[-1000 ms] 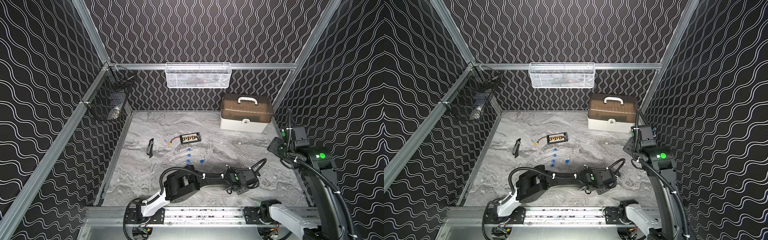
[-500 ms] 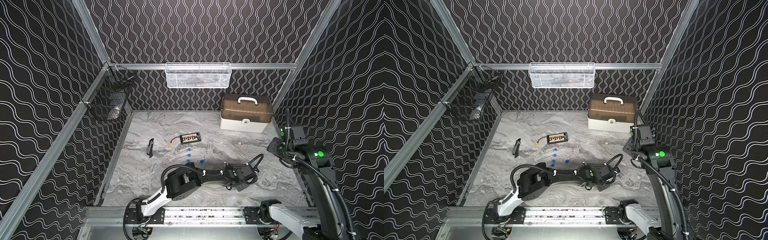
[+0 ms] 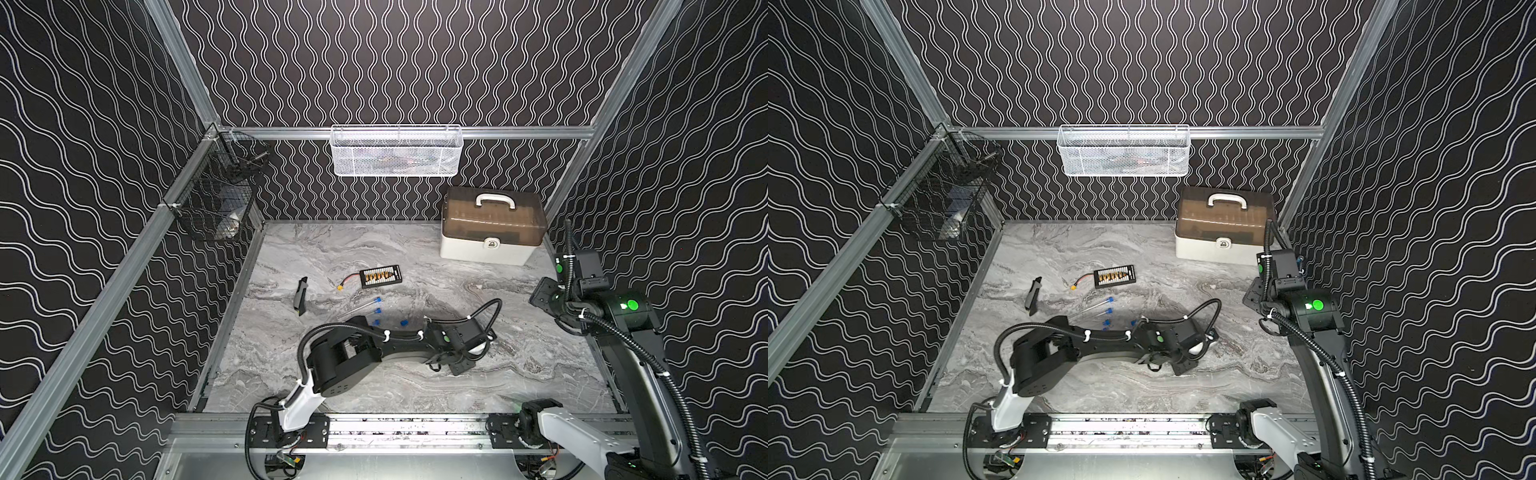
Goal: Insert stoppers into test tubes
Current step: Pick up the test tube at the center of the board.
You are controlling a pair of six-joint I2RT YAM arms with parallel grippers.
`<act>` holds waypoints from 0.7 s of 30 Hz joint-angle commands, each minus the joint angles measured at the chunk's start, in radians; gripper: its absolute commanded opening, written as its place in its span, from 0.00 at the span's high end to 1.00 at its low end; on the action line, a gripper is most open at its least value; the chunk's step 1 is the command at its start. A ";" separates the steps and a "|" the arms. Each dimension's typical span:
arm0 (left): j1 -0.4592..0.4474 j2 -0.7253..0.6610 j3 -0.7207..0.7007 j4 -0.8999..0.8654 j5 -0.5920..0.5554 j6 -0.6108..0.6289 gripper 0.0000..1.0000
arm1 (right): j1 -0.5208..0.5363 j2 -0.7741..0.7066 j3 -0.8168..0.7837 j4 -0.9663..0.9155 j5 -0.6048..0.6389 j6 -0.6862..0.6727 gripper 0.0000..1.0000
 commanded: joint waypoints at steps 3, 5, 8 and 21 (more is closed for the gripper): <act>0.004 -0.197 -0.229 0.267 0.030 0.093 0.90 | 0.000 0.020 -0.027 0.064 -0.180 -0.085 0.36; 0.005 -0.265 -0.302 0.314 0.026 0.120 0.90 | 0.000 0.040 -0.036 0.077 -0.300 -0.141 0.35; 0.008 -0.353 -0.394 0.364 0.014 0.142 0.89 | 0.000 0.063 -0.068 0.111 -0.453 -0.181 0.34; 0.047 -0.639 -0.552 0.422 0.027 0.100 0.88 | 0.018 0.160 -0.249 0.182 -1.137 -0.274 0.32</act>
